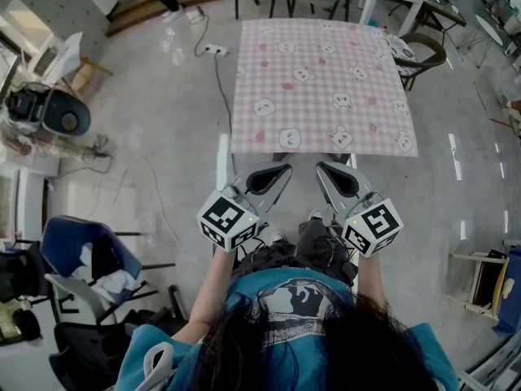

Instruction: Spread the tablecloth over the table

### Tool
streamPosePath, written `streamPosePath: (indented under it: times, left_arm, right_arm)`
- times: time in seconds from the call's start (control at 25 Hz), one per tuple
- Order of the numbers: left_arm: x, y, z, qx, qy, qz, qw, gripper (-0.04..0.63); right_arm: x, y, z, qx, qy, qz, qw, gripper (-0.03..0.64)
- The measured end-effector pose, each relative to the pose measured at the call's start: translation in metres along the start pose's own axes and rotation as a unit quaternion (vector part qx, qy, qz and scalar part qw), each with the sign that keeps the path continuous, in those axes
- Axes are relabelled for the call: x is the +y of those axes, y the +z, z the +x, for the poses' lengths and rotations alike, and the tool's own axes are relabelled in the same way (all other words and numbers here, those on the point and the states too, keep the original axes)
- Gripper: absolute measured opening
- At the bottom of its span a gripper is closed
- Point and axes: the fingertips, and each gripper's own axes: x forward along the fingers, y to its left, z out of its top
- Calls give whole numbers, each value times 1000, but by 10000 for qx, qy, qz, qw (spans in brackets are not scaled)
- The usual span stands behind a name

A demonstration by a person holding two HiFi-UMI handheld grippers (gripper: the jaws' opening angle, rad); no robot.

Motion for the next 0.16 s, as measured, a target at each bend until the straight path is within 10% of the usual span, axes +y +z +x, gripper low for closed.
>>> streamPosePath:
  times: [0.16]
  left_arm:
    - [-3,-2,0,27,-19,-1,10000,15]
  right_arm:
    - [1,-4,-1,20,2,26,10000,2]
